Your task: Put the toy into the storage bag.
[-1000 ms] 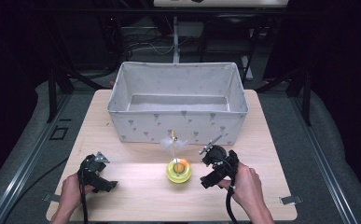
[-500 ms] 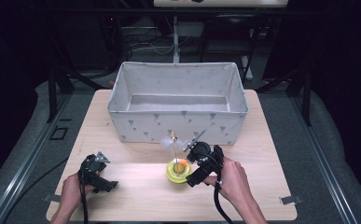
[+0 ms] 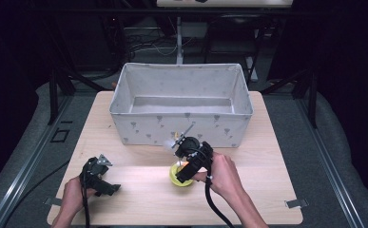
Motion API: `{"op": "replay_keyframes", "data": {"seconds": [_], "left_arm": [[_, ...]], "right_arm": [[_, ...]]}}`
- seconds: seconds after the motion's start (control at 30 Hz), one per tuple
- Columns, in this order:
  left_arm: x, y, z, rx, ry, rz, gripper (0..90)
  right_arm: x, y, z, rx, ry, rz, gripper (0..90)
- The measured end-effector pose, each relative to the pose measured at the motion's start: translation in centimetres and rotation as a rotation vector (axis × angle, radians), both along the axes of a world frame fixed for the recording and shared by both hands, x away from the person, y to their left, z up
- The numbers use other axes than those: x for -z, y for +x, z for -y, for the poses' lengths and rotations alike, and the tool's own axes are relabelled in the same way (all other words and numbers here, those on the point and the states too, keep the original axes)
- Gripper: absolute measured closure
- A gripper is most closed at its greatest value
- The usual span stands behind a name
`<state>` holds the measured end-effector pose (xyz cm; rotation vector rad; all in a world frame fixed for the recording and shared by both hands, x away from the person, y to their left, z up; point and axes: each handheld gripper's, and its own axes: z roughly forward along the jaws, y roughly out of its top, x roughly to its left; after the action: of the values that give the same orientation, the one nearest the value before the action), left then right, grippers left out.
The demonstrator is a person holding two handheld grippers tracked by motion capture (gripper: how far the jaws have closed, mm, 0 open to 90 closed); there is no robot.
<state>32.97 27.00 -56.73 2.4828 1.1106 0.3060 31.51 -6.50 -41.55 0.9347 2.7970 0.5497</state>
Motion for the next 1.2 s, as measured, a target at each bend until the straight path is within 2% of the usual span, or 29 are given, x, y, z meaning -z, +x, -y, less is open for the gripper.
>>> {"op": "replay_keyframes", "data": {"seconds": [0.17,0.27,0.37,0.5,0.6,0.7,0.8,0.9,1.07,1.2], "left_arm": [[0.0,0.0,0.0,0.001,0.003,0.002,2.1],[0.0,0.0,0.0,0.003,0.004,-0.004,2.1],[0.0,0.0,0.1,0.006,0.005,-0.004,2.1],[0.0,0.0,0.1,0.007,0.004,-0.006,2.2],[0.1,0.1,0.1,0.008,0.005,-0.009,2.1],[0.1,0.0,0.1,0.008,0.006,-0.007,2.2],[0.0,0.0,0.2,0.008,0.011,0.000,2.3],[0.0,0.0,0.2,0.011,0.011,-0.005,2.3],[0.0,0.0,0.1,0.010,0.012,-0.003,2.2],[0.0,0.0,0.2,0.010,0.009,-0.006,2.2]], "right_arm": [[-0.4,0.5,-0.8,-0.011,0.001,0.000,37.1],[-0.6,0.8,-1.2,-0.019,-0.026,0.000,48.8],[-0.7,1.1,-1.4,-0.019,-0.029,-0.006,58.7],[-0.5,1.5,-2.0,-0.040,-0.052,-0.026,66.7],[-0.4,1.7,-2.3,-0.057,-0.083,-0.039,76.0],[-0.3,1.8,-2.4,-0.072,-0.081,-0.050,83.9],[-0.3,1.9,-2.4,-0.079,-0.072,-0.057,87.3],[-0.4,1.9,-2.4,-0.078,-0.088,-0.044,87.6],[-0.8,1.9,-1.8,-0.068,-0.057,-0.056,87.8],[-1.5,1.5,-1.5,-0.075,-0.069,-0.043,87.9]]}}
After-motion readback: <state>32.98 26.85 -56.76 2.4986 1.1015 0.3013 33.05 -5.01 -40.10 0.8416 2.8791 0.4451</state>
